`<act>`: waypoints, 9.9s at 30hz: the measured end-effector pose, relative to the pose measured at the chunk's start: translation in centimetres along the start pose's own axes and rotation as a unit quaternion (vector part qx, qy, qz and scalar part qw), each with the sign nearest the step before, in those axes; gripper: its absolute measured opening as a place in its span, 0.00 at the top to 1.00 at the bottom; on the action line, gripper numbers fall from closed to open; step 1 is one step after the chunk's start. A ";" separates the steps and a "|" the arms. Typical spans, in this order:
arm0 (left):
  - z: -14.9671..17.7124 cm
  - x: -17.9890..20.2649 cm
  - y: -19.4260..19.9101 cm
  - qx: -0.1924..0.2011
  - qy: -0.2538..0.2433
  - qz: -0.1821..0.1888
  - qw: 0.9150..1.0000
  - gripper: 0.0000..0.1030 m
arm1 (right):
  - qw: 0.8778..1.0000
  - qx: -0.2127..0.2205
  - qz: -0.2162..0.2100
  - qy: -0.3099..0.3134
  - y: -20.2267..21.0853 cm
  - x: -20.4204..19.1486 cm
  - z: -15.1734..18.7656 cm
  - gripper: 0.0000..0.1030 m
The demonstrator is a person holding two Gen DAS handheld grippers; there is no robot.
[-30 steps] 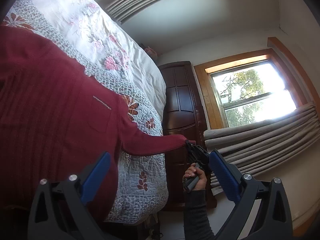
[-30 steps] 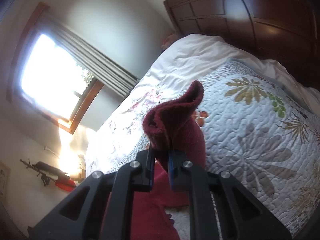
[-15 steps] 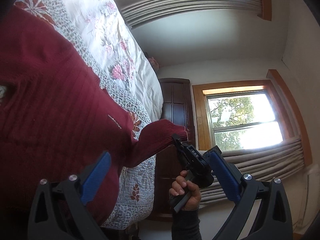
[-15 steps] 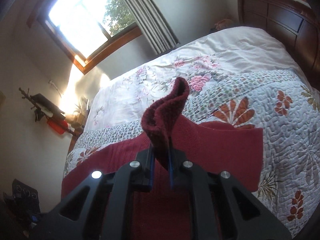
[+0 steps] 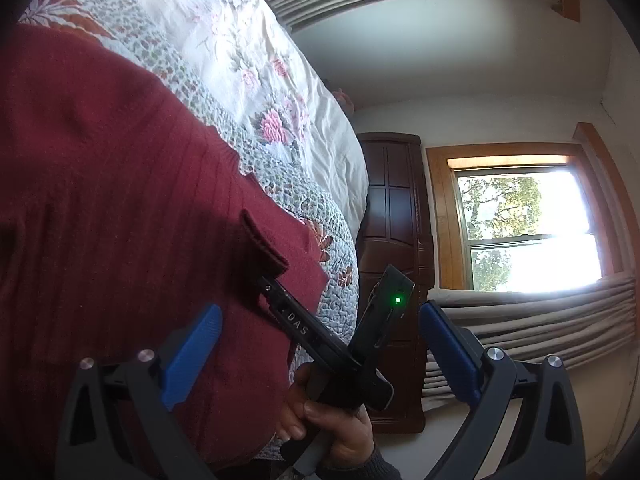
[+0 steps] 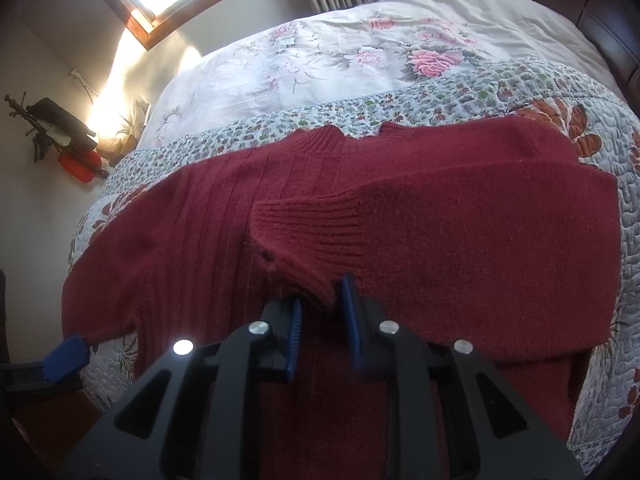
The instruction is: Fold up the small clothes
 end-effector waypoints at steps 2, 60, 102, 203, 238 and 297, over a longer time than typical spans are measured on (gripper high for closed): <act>-0.3 -0.6 -2.1 -0.017 0.007 -0.008 1.000 0.04 | 1.000 0.001 -0.002 0.009 0.7 -0.4 0.7 0.58; -9.8 -5.9 3.1 0.071 -0.045 -0.175 0.981 0.94 | 0.989 0.021 -0.075 -0.128 11.2 1.6 14.9 0.43; 1.0 -24.7 26.9 0.308 0.181 -0.213 0.909 0.24 | 0.994 -0.008 -0.106 -0.036 9.4 -5.3 11.9 0.40; 6.9 -15.7 10.3 0.175 0.077 -0.240 0.952 0.31 | 0.976 0.033 -0.213 -0.020 13.9 4.2 -10.0 0.94; -6.8 -8.9 1.0 0.114 -0.009 -0.148 0.982 0.31 | 0.971 0.063 -0.130 -0.192 9.8 22.8 -3.9 0.90; 21.4 -28.6 3.0 -0.097 -0.077 -0.256 0.959 0.14 | 0.959 -0.065 -0.157 -0.226 15.7 20.7 32.9 0.21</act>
Point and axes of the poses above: each gripper's, at about its wrist camera, not at the fingertips, and y roughly against the way its jaws point, x to its right, z to its underside, the point moved 4 cm from there along -y, roughly the way its jaws point, and after that the axes turned 11 degrees about -z, right-handed, at the moved point
